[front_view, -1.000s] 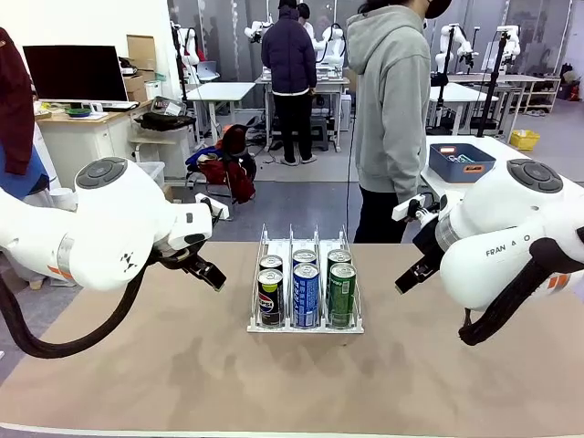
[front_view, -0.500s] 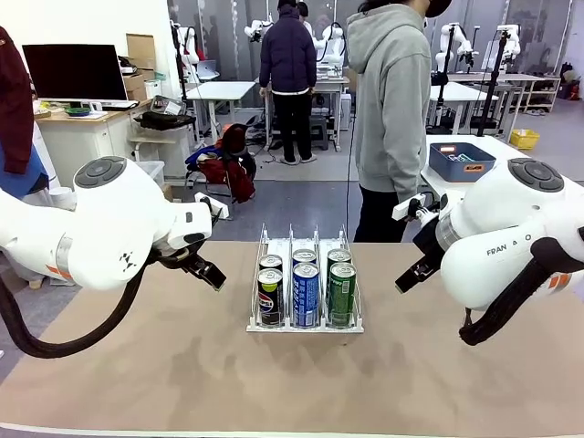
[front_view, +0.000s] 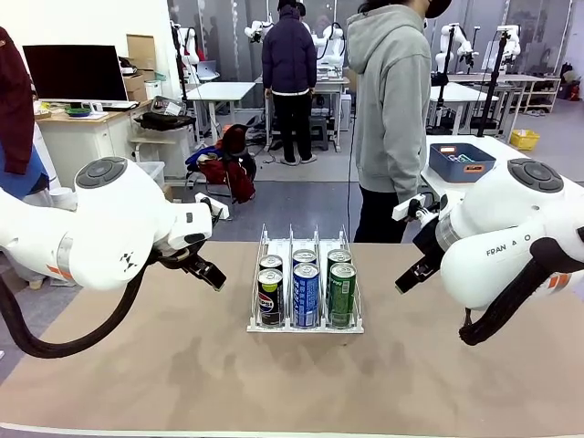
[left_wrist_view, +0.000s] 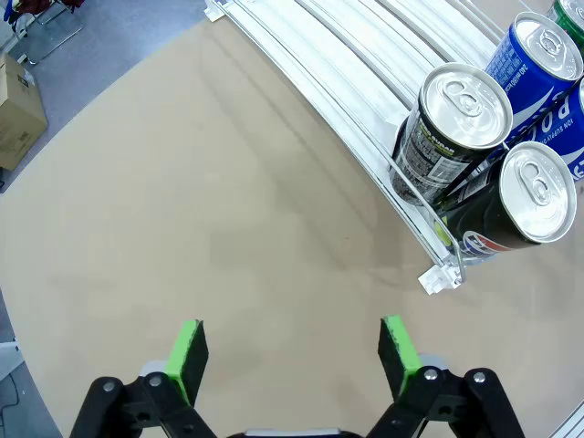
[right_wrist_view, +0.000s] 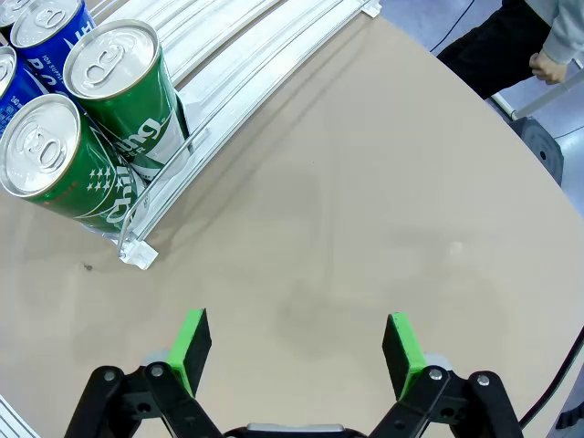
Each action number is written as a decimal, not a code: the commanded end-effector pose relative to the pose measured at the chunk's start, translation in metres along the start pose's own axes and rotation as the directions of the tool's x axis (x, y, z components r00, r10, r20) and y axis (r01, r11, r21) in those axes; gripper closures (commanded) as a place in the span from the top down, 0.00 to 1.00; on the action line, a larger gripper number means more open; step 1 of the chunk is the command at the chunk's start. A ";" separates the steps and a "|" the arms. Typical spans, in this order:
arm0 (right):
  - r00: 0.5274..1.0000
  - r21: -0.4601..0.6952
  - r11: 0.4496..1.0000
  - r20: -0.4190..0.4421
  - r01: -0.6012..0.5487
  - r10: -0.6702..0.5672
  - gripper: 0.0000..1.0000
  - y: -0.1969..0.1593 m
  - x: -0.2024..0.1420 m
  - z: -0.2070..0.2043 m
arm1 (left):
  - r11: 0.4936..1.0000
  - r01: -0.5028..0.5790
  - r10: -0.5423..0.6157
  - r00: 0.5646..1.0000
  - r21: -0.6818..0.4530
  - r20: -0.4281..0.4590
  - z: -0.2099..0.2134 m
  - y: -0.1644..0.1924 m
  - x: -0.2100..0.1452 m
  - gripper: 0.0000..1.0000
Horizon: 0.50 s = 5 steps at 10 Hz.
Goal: Fill the beverage cans into the dispenser.
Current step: Pick up the Ionic drink handed by the human.
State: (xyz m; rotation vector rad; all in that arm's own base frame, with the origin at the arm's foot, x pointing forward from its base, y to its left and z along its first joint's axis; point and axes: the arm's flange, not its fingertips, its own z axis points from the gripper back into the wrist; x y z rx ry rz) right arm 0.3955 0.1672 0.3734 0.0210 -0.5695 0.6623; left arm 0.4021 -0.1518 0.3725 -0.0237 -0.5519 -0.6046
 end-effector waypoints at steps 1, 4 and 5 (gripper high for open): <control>0.995 0.073 0.995 -0.064 -0.069 0.074 1.00 0.001 -0.018 0.018 | 1.000 0.000 0.000 1.000 0.000 0.000 0.000 0.000 0.000 1.00; 0.989 0.280 0.950 -0.006 -0.140 0.148 1.00 0.003 -0.011 0.036 | 0.964 0.100 -0.131 0.985 -0.245 -0.113 0.029 -0.007 0.007 1.00; 0.986 0.284 0.945 0.004 -0.162 0.167 1.00 -0.015 -0.001 0.049 | 0.946 0.116 -0.144 0.987 -0.302 -0.073 0.040 -0.013 0.019 1.00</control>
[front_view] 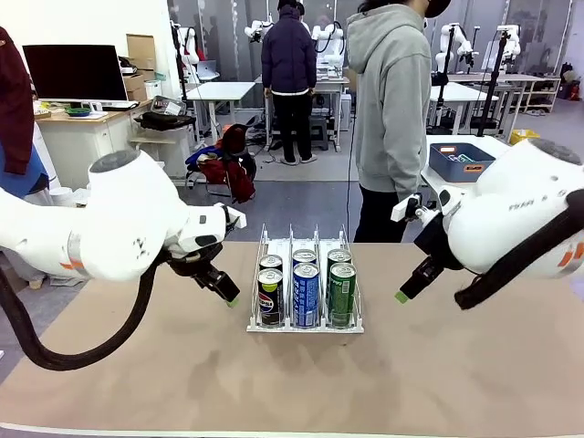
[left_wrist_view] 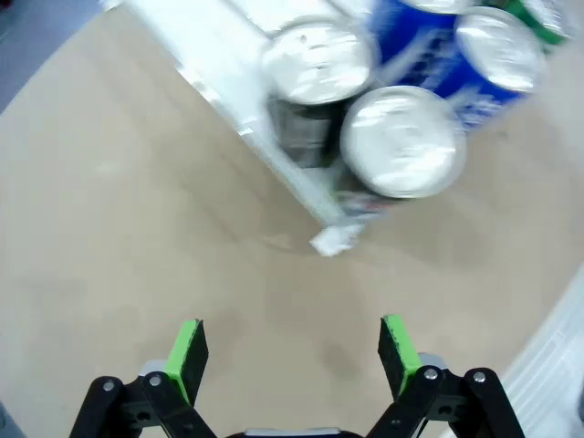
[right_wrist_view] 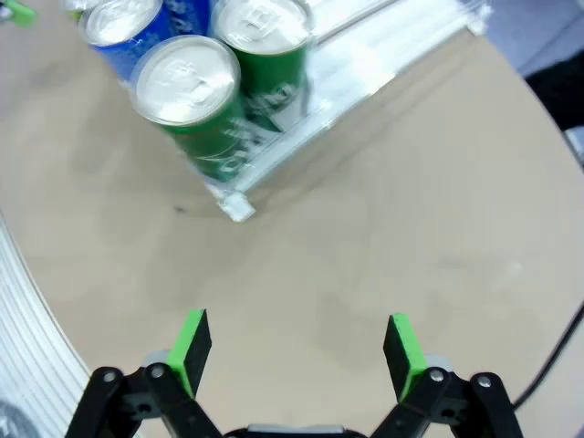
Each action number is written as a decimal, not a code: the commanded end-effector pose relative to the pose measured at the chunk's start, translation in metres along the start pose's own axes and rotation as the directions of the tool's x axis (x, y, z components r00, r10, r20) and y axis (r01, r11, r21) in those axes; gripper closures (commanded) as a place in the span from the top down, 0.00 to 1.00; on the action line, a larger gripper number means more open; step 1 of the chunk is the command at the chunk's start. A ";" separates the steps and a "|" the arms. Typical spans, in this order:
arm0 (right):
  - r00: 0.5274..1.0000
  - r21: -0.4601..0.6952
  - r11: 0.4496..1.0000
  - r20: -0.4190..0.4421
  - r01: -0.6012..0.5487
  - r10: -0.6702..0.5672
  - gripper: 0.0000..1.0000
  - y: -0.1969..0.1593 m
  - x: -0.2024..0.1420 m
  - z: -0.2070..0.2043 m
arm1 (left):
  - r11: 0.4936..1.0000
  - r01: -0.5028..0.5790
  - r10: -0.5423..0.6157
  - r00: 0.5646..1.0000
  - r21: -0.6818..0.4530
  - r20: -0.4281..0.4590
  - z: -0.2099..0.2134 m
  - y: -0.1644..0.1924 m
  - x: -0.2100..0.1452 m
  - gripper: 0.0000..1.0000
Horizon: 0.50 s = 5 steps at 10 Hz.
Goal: Fill the beverage cans into the dispenser.
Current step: Pick up the Ionic drink handed by the human.
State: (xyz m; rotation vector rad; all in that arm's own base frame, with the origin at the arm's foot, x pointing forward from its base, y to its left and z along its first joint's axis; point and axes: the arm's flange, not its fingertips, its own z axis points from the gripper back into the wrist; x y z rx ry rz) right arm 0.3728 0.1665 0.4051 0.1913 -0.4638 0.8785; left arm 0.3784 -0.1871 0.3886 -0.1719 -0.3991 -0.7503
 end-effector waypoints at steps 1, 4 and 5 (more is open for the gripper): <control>1.000 0.074 0.997 0.014 -0.021 0.020 1.00 -0.020 -0.006 0.031 | 0.985 0.055 -0.052 0.998 -0.163 0.024 0.042 0.016 0.006 1.00; 0.993 0.113 0.989 0.076 -0.100 0.091 1.00 -0.018 -0.005 0.071 | 0.953 0.094 -0.065 0.992 -0.287 0.107 0.083 0.028 0.004 1.00; 0.988 0.100 0.990 0.127 -0.097 0.084 1.00 -0.020 -0.003 0.082 | 0.954 0.095 -0.056 0.988 -0.285 0.141 0.095 0.044 0.004 1.00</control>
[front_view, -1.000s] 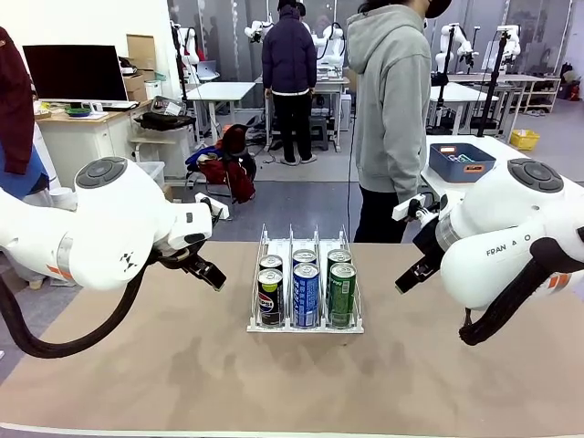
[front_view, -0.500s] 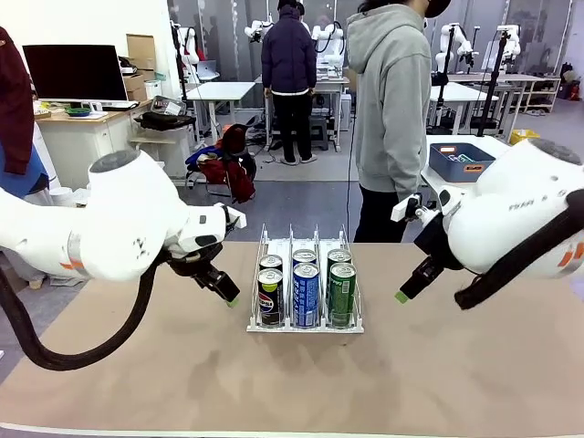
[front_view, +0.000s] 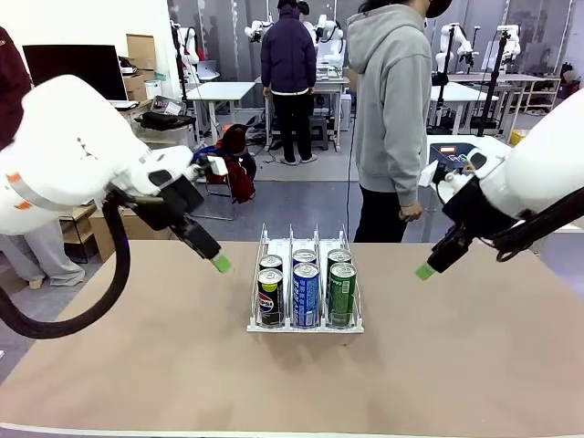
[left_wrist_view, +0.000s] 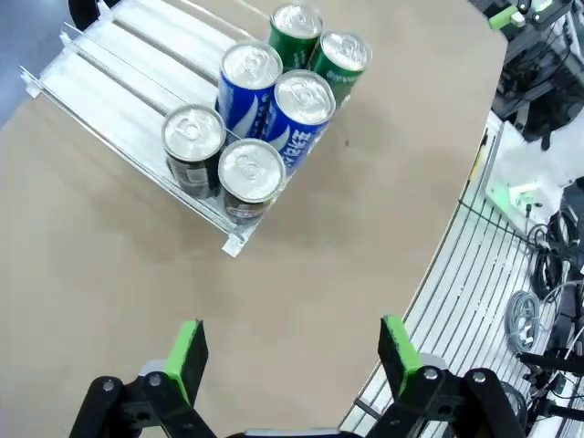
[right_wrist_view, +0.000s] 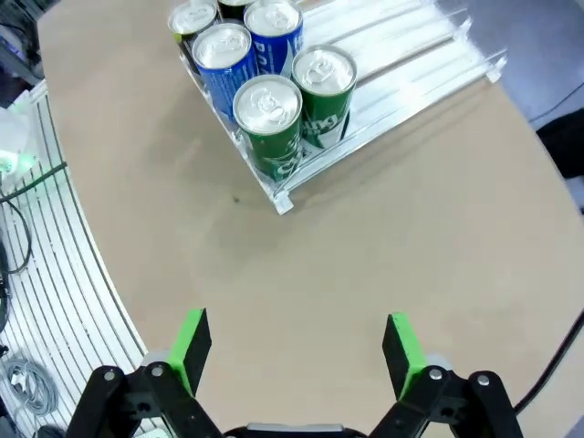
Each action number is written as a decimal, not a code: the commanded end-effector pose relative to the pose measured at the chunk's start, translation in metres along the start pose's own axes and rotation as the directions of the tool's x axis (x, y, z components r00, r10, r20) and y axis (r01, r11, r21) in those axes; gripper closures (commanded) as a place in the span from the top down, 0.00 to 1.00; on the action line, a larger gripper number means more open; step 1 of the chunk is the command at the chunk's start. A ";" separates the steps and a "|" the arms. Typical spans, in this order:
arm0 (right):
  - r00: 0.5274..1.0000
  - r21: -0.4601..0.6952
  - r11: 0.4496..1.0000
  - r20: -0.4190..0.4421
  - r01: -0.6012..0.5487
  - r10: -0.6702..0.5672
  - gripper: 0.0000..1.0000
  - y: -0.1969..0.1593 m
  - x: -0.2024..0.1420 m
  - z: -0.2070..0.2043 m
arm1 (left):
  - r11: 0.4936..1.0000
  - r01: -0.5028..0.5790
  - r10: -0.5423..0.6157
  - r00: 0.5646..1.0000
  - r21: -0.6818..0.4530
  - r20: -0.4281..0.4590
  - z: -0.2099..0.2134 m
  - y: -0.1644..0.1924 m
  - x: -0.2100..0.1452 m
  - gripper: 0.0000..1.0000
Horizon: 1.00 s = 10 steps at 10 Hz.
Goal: Fill the beverage cans into the dispenser.
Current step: Pick up the Ionic drink handed by the human.
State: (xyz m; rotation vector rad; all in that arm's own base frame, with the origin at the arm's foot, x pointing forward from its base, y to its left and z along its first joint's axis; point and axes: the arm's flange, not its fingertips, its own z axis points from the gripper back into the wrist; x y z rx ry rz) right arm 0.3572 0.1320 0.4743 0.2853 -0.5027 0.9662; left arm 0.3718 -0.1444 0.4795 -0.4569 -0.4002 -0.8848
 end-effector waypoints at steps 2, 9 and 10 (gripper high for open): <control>0.996 0.010 1.000 0.085 0.018 -0.019 1.00 -0.027 -0.006 0.004 | 0.995 -0.022 0.020 1.000 0.095 0.024 -0.016 0.020 -0.009 1.00; 0.994 0.111 0.994 0.113 -0.012 -0.001 1.00 -0.024 0.033 0.052 | 0.973 -0.001 -0.002 1.000 -0.229 -0.013 0.043 0.020 0.026 1.00; 0.989 0.118 0.993 0.145 -0.029 0.012 1.00 -0.028 0.044 0.065 | 0.971 0.028 -0.024 1.000 -0.239 0.017 0.055 0.020 0.035 1.00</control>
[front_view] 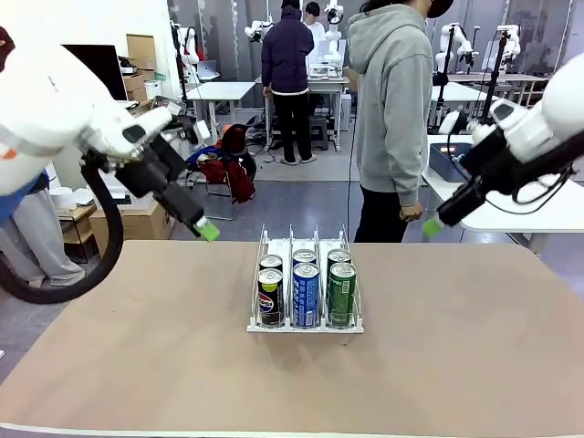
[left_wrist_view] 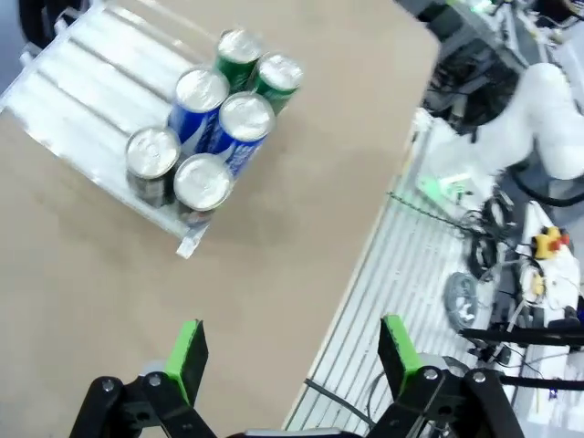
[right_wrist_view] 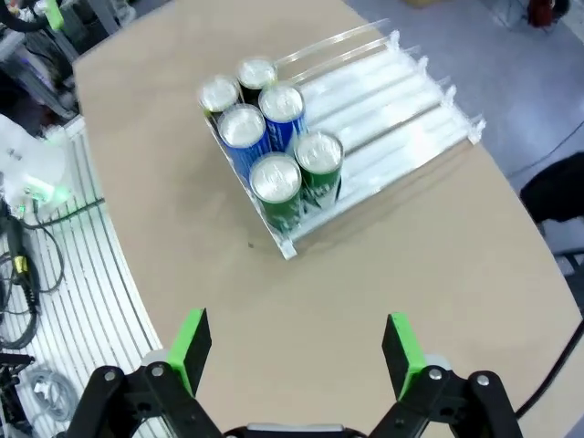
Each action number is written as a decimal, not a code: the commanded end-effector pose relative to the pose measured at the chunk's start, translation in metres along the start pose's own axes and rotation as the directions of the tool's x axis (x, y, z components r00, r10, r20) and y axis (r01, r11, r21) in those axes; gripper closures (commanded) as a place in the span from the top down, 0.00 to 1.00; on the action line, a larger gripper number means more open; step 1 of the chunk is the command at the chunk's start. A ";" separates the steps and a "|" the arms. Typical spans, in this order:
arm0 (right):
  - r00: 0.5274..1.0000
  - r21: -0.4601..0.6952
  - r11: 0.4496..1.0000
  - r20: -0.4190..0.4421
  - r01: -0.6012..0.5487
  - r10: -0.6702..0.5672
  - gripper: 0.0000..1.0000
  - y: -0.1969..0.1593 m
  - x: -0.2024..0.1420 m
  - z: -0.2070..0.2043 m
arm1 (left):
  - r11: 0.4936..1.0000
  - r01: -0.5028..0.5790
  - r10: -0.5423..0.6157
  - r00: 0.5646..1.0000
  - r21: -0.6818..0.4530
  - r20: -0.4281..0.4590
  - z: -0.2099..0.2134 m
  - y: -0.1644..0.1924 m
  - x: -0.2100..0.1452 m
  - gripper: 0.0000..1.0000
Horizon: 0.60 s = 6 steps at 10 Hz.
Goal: Fill the beverage cans into the dispenser.
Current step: Pick up the Ionic drink handed by the human.
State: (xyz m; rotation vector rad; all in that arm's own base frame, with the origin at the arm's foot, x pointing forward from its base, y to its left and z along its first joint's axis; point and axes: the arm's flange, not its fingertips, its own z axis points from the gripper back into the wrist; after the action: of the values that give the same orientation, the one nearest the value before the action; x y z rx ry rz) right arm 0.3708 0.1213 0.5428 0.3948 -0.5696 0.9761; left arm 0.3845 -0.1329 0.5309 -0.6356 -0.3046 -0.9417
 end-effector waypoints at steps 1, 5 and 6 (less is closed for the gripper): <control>0.997 0.111 0.992 0.065 -0.059 0.052 1.00 -0.007 0.017 0.021 | 0.997 0.063 -0.062 0.998 -0.046 0.034 0.028 0.007 0.011 1.00; 0.985 -0.034 0.996 0.151 -0.085 0.089 1.00 0.004 0.042 0.087 | 0.980 0.198 -0.199 0.955 0.028 0.219 0.096 -0.024 0.016 1.00; 0.981 -0.039 0.995 0.166 -0.091 0.096 1.00 0.000 0.045 0.100 | 0.974 0.209 -0.225 0.935 0.087 0.273 0.109 -0.032 0.015 1.00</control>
State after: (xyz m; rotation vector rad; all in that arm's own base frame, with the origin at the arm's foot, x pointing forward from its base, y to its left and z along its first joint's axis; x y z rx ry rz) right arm 0.3620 0.0965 0.6512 0.4388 -0.7226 1.0370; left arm 0.3754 -0.0898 0.6380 -0.7061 -0.5658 -1.0547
